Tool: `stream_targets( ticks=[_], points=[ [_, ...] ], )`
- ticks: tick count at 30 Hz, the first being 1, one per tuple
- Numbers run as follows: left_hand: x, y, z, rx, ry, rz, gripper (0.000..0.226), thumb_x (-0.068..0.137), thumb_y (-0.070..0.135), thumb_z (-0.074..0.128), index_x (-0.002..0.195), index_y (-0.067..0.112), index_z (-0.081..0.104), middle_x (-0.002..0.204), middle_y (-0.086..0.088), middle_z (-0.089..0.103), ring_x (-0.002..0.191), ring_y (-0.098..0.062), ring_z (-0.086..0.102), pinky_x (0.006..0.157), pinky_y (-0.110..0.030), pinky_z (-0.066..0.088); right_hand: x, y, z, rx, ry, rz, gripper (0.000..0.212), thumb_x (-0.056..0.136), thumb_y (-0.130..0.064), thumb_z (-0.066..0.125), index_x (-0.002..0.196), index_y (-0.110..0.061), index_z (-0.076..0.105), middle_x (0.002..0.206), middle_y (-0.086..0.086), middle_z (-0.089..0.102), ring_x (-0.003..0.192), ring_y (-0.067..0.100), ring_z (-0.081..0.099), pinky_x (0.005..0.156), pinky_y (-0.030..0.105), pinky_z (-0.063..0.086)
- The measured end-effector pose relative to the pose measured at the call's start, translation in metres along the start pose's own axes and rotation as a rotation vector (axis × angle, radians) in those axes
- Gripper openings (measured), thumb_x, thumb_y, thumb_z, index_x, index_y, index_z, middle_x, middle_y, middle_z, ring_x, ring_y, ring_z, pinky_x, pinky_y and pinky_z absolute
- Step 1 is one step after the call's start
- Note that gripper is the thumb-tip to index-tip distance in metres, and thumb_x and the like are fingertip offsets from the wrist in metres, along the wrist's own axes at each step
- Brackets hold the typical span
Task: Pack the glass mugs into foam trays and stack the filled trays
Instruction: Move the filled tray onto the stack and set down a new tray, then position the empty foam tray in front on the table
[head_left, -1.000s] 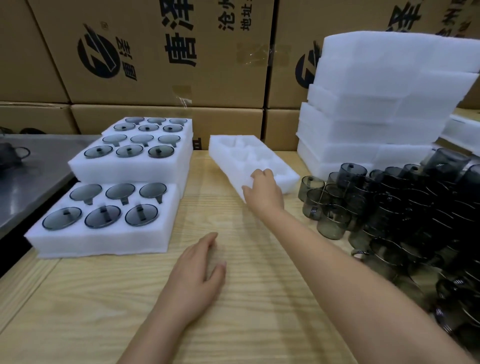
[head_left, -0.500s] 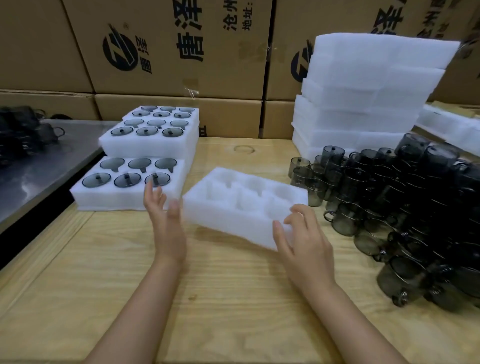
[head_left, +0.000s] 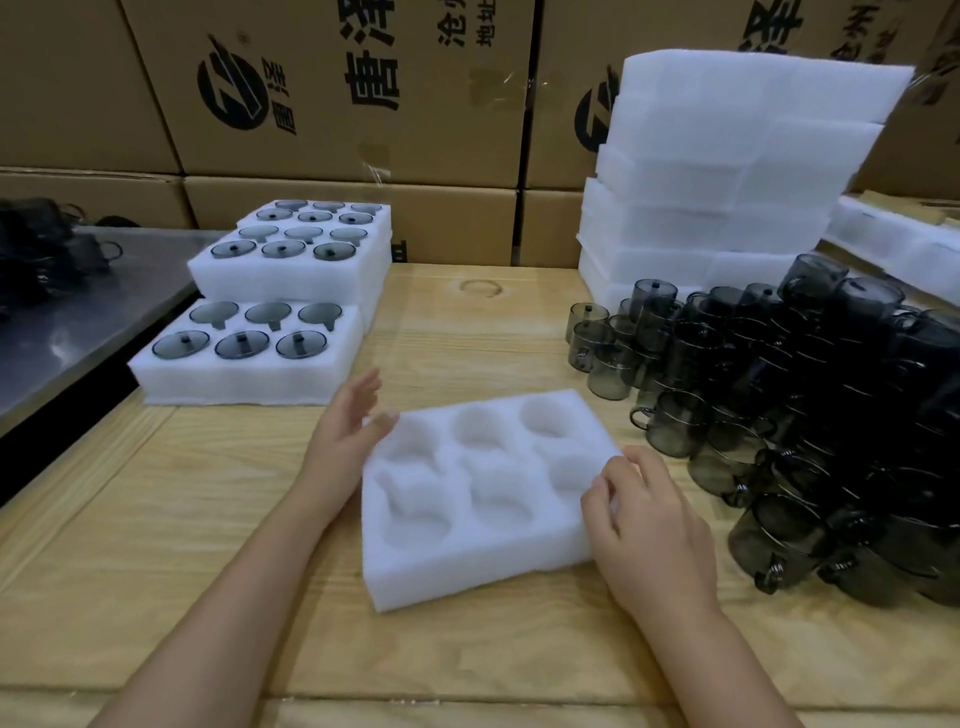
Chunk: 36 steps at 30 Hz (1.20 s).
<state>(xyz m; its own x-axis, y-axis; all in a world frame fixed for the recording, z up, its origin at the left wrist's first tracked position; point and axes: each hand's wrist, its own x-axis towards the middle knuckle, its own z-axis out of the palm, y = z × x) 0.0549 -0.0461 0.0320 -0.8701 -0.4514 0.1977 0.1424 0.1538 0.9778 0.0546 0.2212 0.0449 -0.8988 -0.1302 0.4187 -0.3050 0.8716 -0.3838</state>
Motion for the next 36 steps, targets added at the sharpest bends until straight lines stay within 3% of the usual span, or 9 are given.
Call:
stream_targets(
  ticks=[2,5,8,12,19,23,29,32,36],
  points=[
    [0.006,-0.001,0.002,-0.048,0.104,-0.002,0.039,0.094,0.013,0.058,0.131,0.017,0.049,0.123,0.000,0.058,0.108,-0.011,0.056,0.089,-0.022,0.044,0.000,-0.005,0.002,-0.016,0.032,0.015,0.020,0.088,-0.026,0.050,0.078,-0.009,0.054,0.102,0.004,0.055,0.075,0.032,0.057,0.052,0.031,0.033],
    [0.009,-0.003,0.000,-0.105,-0.041,-0.068,0.029,0.096,0.021,0.054,0.124,0.026,0.056,0.113,0.003,0.065,0.098,-0.008,0.064,0.080,-0.021,0.049,0.003,-0.008,0.006,-0.008,0.052,0.011,0.022,0.088,-0.027,0.053,0.075,-0.008,0.053,0.098,0.007,0.054,0.069,0.032,0.056,0.050,0.030,0.031],
    [0.008,-0.005,0.000,-0.072,-0.175,-0.036,0.043,0.091,0.009,0.057,0.131,0.022,0.051,0.120,0.015,0.060,0.099,0.009,0.061,0.073,-0.008,0.047,0.006,-0.008,0.006,-0.003,0.027,0.019,0.023,0.088,-0.031,0.049,0.076,-0.011,0.052,0.099,0.005,0.052,0.068,0.032,0.056,0.051,0.030,0.031],
    [0.008,-0.007,0.001,-0.102,-0.193,-0.044,0.050,0.088,0.003,0.059,0.134,0.021,0.048,0.115,0.017,0.062,0.099,0.006,0.063,0.072,-0.009,0.048,0.006,-0.007,0.005,-0.007,-0.020,0.017,0.025,0.089,-0.034,0.044,0.081,-0.012,0.052,0.102,0.003,0.049,0.074,0.029,0.056,0.053,0.031,0.033],
    [0.009,-0.009,-0.004,-0.080,-0.202,-0.036,0.056,0.074,0.019,0.069,0.128,0.023,0.054,0.111,0.017,0.068,0.105,0.001,0.062,0.077,-0.012,0.049,0.022,-0.002,-0.005,0.237,-0.169,0.065,0.041,0.090,-0.040,0.047,0.127,-0.024,0.043,0.127,-0.007,0.045,0.111,0.021,0.050,0.090,0.034,0.040],
    [0.009,-0.009,-0.004,-0.087,-0.215,-0.031,0.060,0.072,0.022,0.067,0.130,0.020,0.054,0.114,0.012,0.067,0.108,-0.005,0.062,0.078,-0.015,0.050,0.064,0.011,-0.019,0.195,0.079,0.132,0.030,0.096,-0.024,0.043,0.121,-0.011,0.054,0.123,0.007,0.054,0.106,0.029,0.054,0.084,0.035,0.039],
    [0.009,-0.009,-0.004,-0.094,-0.225,-0.021,0.062,0.072,0.020,0.067,0.131,0.016,0.053,0.115,0.011,0.066,0.108,-0.005,0.062,0.080,-0.016,0.050,0.108,0.027,-0.008,-0.196,-0.303,0.328,0.023,0.096,-0.016,0.046,0.113,0.000,0.049,0.118,0.021,0.054,0.104,0.040,0.053,0.073,0.034,0.035],
    [0.010,-0.010,-0.005,-0.093,-0.226,-0.023,0.061,0.072,0.020,0.067,0.131,0.017,0.053,0.117,0.010,0.066,0.111,-0.008,0.061,0.084,-0.019,0.050,0.109,0.029,-0.003,-0.239,-0.296,0.327,0.007,0.094,-0.010,0.049,0.089,-0.005,0.049,0.105,0.020,0.058,0.082,0.033,0.049,0.067,0.033,0.039],
    [0.009,-0.009,-0.005,-0.087,-0.227,-0.019,0.059,0.071,0.021,0.067,0.129,0.018,0.054,0.111,0.018,0.067,0.111,-0.007,0.061,0.085,-0.021,0.049,0.104,0.033,0.003,-0.213,-0.198,0.302,0.017,0.091,-0.005,0.050,0.075,-0.006,0.047,0.091,0.018,0.060,0.075,0.032,0.049,0.063,0.031,0.040]
  ],
)
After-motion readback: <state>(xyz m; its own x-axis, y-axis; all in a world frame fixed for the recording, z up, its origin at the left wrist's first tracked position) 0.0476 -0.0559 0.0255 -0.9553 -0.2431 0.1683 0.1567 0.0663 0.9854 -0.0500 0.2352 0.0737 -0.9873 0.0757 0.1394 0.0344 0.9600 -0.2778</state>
